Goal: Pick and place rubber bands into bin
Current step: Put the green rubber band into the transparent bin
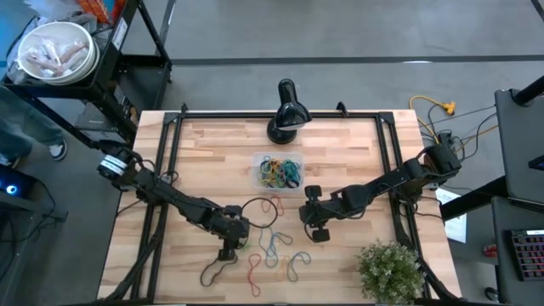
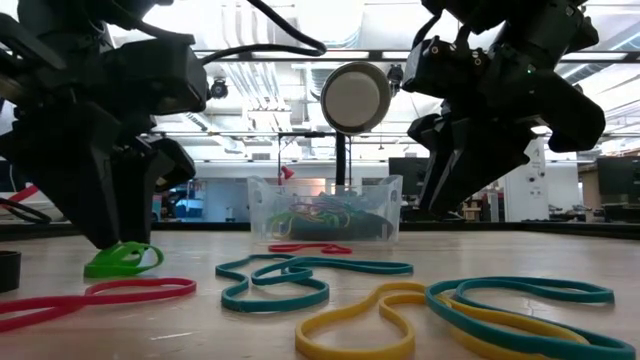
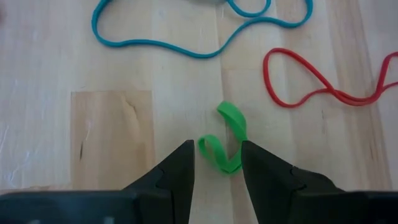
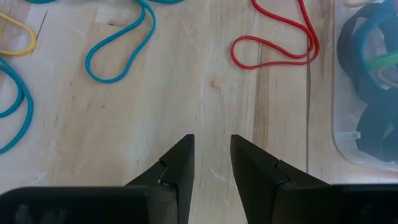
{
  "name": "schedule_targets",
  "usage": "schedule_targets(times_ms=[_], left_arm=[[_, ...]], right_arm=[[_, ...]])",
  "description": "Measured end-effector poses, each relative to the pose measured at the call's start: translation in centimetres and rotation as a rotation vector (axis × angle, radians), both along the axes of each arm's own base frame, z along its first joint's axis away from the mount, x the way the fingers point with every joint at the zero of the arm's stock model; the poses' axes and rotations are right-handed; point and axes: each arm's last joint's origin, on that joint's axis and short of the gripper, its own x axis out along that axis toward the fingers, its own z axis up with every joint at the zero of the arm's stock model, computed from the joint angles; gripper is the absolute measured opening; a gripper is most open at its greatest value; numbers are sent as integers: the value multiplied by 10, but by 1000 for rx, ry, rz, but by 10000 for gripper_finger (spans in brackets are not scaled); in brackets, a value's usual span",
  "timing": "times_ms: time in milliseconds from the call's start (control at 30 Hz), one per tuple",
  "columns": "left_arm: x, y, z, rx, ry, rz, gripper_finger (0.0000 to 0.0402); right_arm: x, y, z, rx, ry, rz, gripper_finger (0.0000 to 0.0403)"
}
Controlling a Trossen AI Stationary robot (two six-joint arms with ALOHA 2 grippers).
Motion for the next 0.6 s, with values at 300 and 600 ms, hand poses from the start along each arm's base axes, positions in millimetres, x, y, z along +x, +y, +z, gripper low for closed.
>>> schedule_targets(times_ms=[300, 600], left_arm=[[0, 0, 0, 3, 0, -8, 76], [0, 0, 0, 6, 2, -10, 6]], right_arm=[[0, 0, 0, -1, 0, 1, 91], [0, 0, 0, -1, 0, 1, 87]])
